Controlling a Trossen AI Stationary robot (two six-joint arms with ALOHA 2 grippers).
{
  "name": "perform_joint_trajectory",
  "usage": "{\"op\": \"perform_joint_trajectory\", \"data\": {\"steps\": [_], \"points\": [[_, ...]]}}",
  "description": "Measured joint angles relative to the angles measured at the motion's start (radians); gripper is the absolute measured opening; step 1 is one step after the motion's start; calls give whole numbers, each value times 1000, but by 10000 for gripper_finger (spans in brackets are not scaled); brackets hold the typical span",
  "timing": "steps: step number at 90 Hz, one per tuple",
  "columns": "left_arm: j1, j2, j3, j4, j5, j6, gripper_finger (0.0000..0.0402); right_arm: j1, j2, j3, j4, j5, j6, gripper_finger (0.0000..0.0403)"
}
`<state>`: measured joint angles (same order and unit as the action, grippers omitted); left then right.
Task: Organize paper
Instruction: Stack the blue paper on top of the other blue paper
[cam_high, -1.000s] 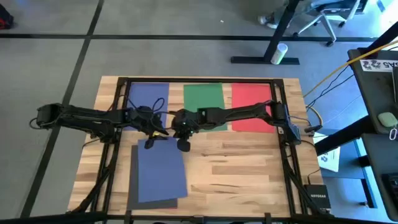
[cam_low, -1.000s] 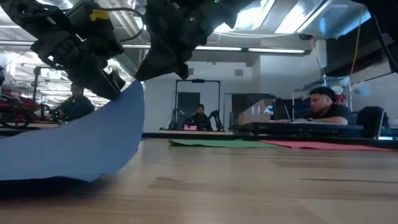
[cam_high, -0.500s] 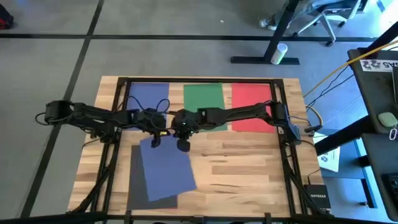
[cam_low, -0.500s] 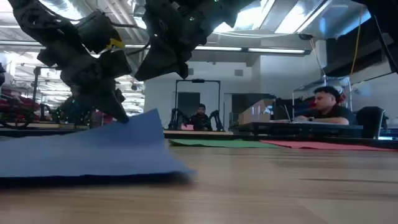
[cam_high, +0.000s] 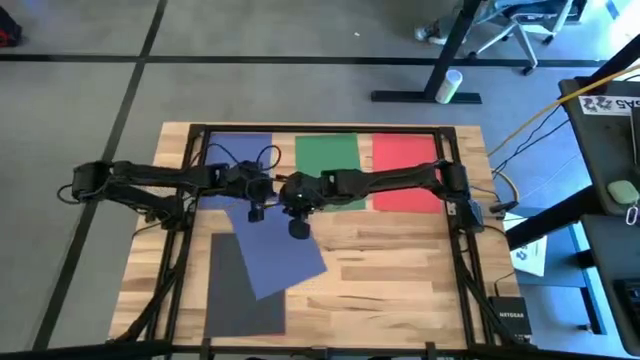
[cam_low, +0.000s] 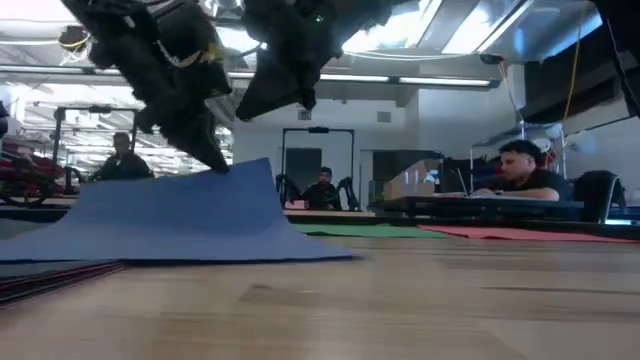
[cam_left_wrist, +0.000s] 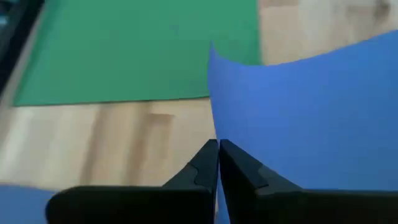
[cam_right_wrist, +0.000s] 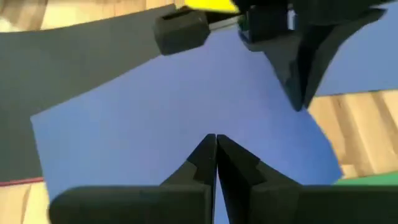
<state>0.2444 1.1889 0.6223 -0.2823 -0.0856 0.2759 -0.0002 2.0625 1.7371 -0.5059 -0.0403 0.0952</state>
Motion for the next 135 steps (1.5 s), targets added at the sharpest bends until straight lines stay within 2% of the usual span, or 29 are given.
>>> {"op": "perform_joint_trajectory", "data": {"steps": [28, 63, 78, 87, 112, 135], "points": [[48, 68, 146, -347, -129, 268, 0, 0, -18, 0, -48, 13, -5, 1], [164, 211, 195, -574, -385, 627, 0, 1, -18, 0, -68, 12, -43, 1], [222, 228, 195, -510, -542, 832, 0, 1, -18, 0, -73, 12, -49, 1], [251, 228, 195, -413, -594, 971, 0, 1, -18, 0, -74, 12, -49, 1], [277, 228, 195, -291, -608, 1243, 0, 1, -18, 0, -100, 11, -52, 1], [299, 228, 195, -236, -606, 1365, 0, 1, -18, 0, -102, 11, -52, 1]]}}
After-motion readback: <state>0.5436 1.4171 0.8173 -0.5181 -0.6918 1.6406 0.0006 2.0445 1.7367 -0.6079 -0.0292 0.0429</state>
